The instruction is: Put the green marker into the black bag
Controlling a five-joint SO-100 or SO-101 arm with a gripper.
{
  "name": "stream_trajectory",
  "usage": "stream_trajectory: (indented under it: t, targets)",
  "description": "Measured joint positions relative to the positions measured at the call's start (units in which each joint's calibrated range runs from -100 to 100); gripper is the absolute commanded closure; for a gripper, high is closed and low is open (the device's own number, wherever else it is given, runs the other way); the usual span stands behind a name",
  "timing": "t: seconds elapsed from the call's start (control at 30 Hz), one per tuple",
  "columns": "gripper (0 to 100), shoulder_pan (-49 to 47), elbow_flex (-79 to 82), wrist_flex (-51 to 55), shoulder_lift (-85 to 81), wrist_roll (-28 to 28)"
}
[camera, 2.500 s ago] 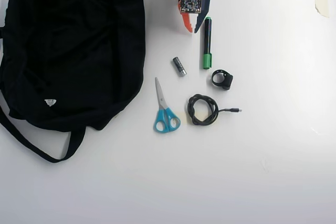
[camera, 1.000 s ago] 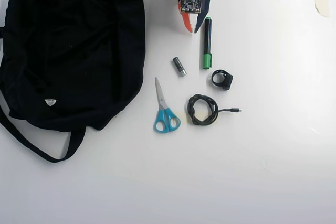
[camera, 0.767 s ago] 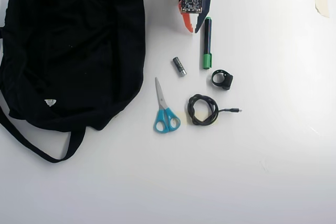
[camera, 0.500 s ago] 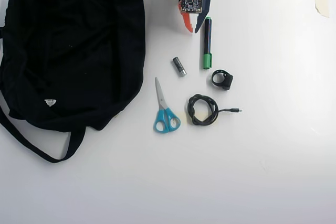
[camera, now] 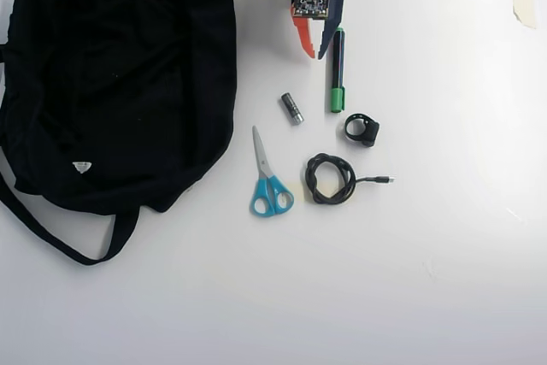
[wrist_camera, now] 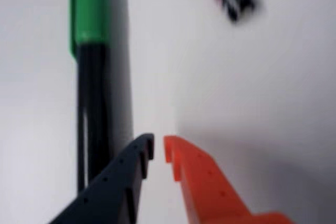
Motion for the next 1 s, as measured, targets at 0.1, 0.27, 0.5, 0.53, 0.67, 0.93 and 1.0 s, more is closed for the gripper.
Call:
stream_trajectory:
  t: [0.1, 0.27, 0.5, 0.53, 0.67, 0.93, 1.0]
  targets:
    - [98, 0.0, -1.0, -7.2, 0.0, 0.0]
    - [98, 0.0, -3.9, -20.3, 5.7, 0.0]
    - [98, 0.0, -11.8, -44.1, 24.7, 0.2]
    - [98, 0.0, -13.2, -48.2, 27.5, 0.3]
    - [98, 0.0, -19.7, -63.4, 39.5, 0.3]
    - [98, 0.7, -40.6, -70.4, 63.3, 0.5]
    - [98, 1.7, -46.4, -70.4, 67.9, 0.5]
